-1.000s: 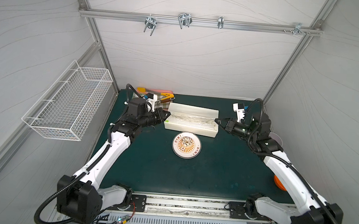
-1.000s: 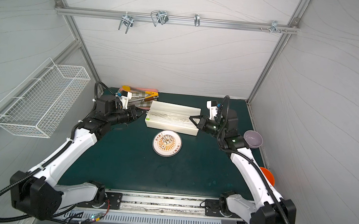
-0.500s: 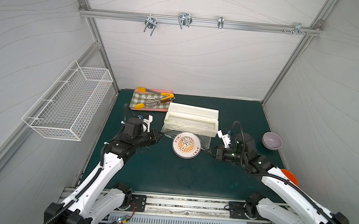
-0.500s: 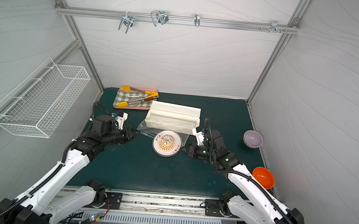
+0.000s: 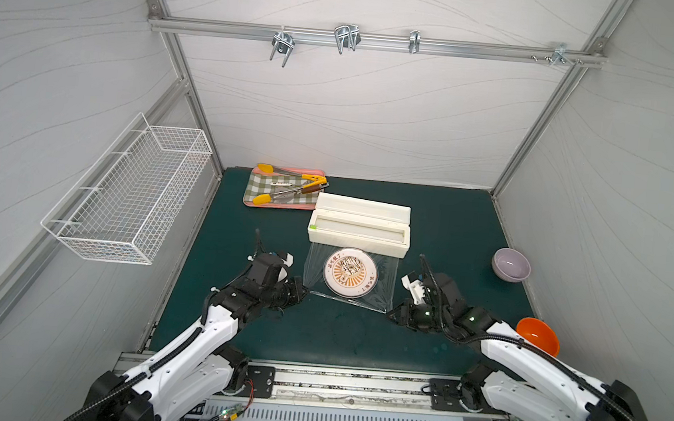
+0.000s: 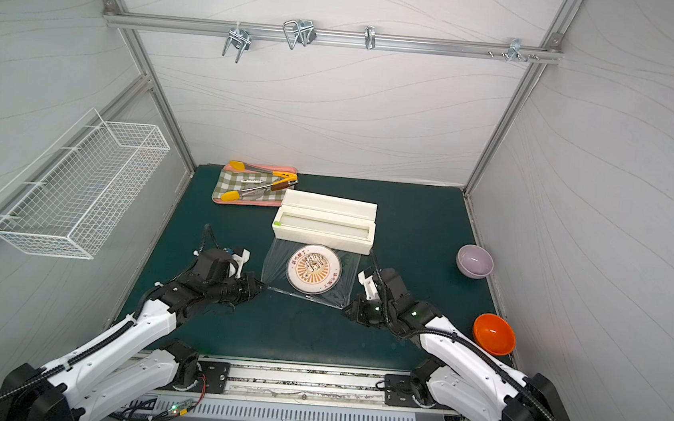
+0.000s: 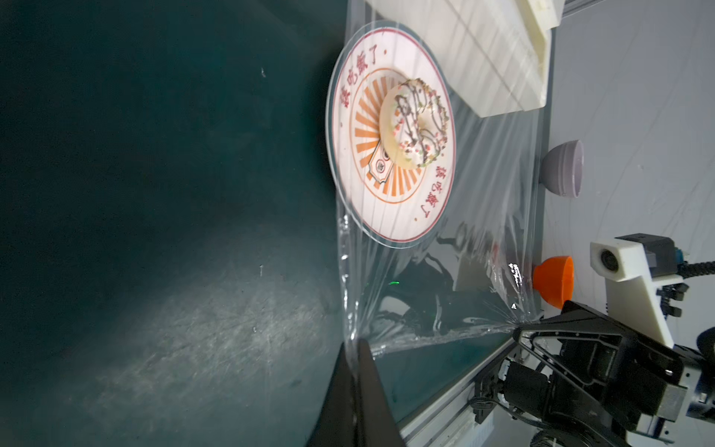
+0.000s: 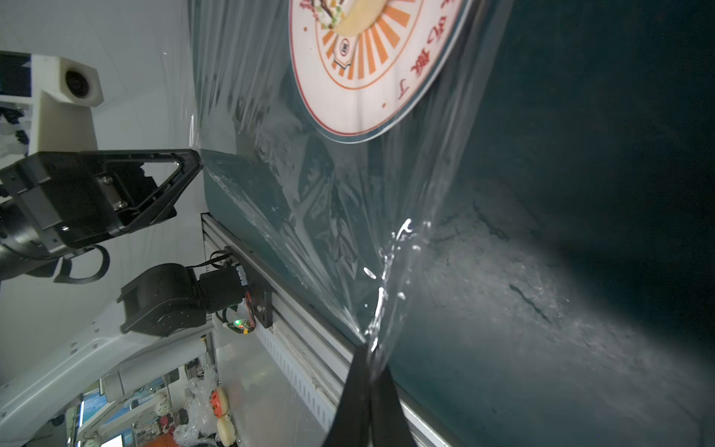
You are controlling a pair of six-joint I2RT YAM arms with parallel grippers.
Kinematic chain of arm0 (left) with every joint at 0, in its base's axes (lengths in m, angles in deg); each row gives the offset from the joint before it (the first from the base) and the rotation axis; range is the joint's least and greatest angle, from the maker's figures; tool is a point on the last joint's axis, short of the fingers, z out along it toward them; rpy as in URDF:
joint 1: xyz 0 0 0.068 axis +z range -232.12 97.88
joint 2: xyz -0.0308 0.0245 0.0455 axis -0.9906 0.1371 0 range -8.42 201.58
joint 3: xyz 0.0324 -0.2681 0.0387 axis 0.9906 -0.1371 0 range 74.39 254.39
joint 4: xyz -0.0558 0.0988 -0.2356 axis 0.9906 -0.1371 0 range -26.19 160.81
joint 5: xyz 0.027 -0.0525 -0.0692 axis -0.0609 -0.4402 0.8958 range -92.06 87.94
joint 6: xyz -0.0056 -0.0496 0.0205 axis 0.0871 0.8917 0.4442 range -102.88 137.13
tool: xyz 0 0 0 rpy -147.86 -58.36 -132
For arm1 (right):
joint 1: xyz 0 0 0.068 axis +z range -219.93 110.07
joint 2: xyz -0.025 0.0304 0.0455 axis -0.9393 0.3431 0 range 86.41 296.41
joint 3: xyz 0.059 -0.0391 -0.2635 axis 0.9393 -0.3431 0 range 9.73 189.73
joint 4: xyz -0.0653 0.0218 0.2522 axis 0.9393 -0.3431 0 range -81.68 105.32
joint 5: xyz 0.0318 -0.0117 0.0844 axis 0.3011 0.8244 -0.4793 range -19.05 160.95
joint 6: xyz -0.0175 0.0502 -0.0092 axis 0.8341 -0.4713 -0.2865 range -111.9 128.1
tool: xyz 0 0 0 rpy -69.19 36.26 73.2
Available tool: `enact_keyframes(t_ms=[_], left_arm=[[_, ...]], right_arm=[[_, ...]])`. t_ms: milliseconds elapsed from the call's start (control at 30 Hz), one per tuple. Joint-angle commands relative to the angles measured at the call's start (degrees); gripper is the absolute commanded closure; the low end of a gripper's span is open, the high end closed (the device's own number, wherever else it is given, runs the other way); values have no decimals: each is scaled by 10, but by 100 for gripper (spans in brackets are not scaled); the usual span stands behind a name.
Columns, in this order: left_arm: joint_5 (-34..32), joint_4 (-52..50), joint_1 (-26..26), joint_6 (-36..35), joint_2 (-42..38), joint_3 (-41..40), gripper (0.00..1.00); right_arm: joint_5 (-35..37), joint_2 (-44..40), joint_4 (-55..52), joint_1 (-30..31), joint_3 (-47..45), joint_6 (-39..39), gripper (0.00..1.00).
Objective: Wrap the plate with plastic wrap
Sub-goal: Pull the plastic wrap from the plastic wrap cutting box, then cover the plate with plastic wrap.
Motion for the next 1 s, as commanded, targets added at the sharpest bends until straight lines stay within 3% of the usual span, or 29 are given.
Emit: enact_keyframes(t_ms=[0, 300, 533, 767, 967], left_arm=[[-41, 26, -31, 20, 22, -11, 100], [-54, 45, -55, 8, 98, -8, 100], [-60, -1, -84, 30, 31, -17, 100], [-68, -58, -85, 32, -11, -10, 100], [-67, -56, -85, 25, 35, -16, 100]], right_arm=[[35, 16, -24, 3, -5, -15, 100], [44, 75, -7, 6, -14, -27, 100], [44, 7, -35, 7, -7, -19, 100], [30, 3, -65, 17, 5, -14, 100], [52, 43, -69, 18, 5, -11, 100]])
